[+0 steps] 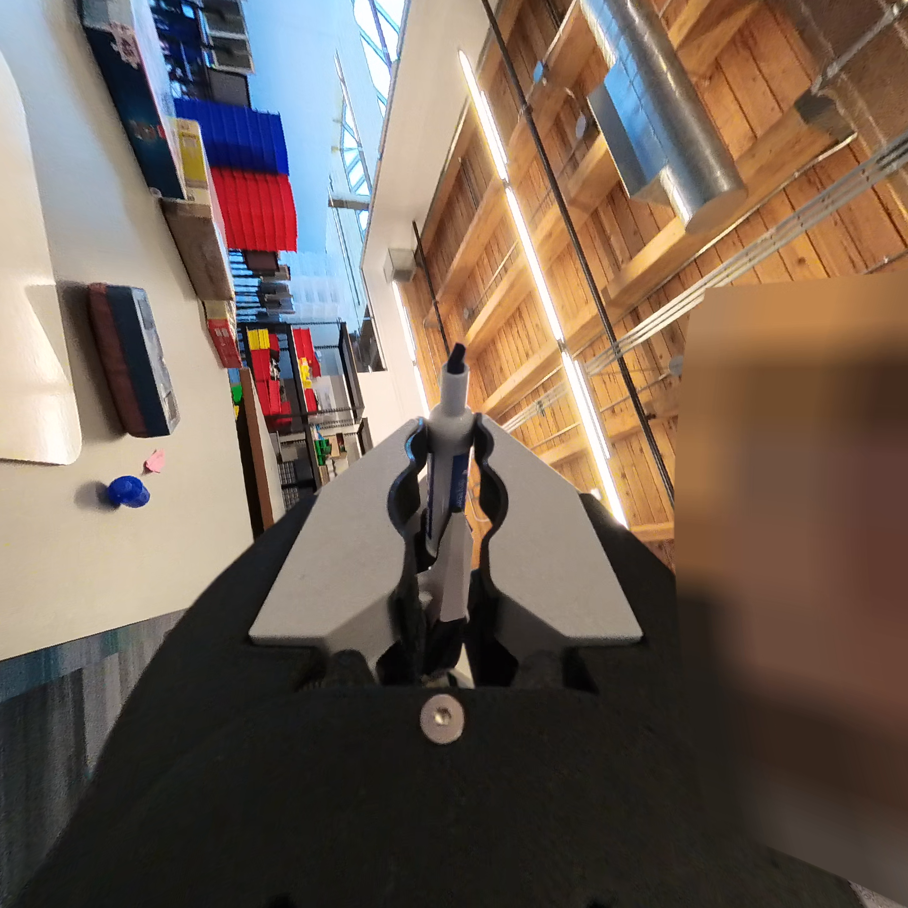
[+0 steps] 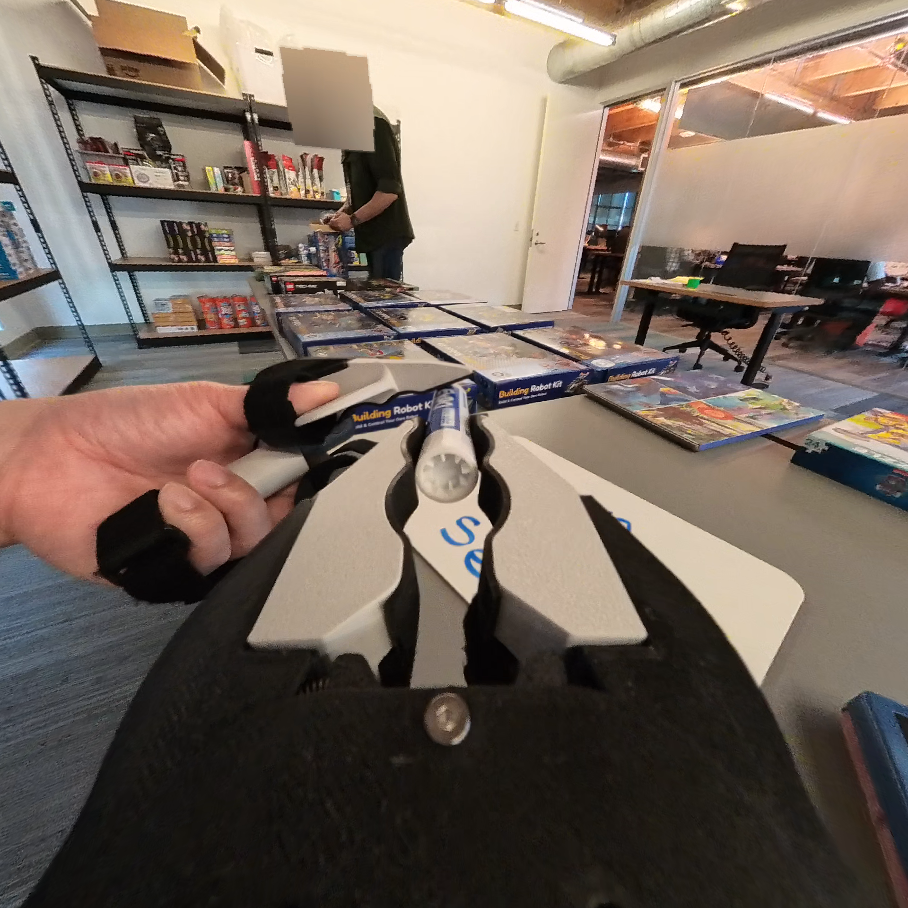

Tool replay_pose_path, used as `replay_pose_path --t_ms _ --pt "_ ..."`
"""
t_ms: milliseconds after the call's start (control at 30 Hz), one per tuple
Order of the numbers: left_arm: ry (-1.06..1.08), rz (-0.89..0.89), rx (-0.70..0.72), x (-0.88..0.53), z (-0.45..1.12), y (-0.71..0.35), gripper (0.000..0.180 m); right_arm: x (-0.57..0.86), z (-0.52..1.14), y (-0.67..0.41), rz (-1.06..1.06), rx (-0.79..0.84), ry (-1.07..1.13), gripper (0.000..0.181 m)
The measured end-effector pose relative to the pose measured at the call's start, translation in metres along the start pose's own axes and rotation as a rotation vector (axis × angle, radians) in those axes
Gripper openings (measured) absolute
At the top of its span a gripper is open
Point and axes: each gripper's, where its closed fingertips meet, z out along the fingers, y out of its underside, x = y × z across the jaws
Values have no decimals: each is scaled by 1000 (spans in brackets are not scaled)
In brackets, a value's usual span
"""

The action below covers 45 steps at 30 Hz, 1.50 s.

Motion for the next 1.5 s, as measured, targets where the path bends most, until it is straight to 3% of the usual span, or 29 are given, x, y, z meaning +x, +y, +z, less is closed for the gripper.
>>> replay_pose_path --t_ms 133,200,267,333,500,633,733,833,867,900,1167,1267,1333,1500 --pt "39 -25 23 -1 6 7 15 3 -7 -9 162 114 -28 21" --pt "52 -14 45 -5 11 11 16 9 1 -1 312 137 -25 47" --pt "63 19 60 -8 11 11 16 11 10 4 456 144 -39 42" --pt "43 79 48 -13 10 11 16 21 12 11 583 148 -16 26" --pt "16 102 -34 -17 4 11 21 22 11 19 746 187 -53 21" --pt "4 138 -108 -15 1 16 17 13 9 16 651 193 -98 24" --pt "-30 125 -184 -18 -2 15 16 3 9 19 499 101 -190 36" --pt "-19 61 -161 -21 -3 8 16 2 15 24 440 20 -232 39" --pt "-22 32 -149 -23 -3 7 16 4 16 23 410 24 -221 38" --pt "-23 11 -138 -25 -3 7 16 7 16 22 375 34 -188 17" --pt "17 -35 -77 -26 -5 7 17 5 14 24 159 -35 -160 17" --pt "-11 -42 -100 -33 -7 11 28 9 11 24 90 -45 -141 17" --pt "0 -36 -114 -31 -6 13 17 3 11 29 69 -76 -184 17" --pt "-82 35 -140 -40 -8 8 15 2 15 44 96 -146 -214 19"
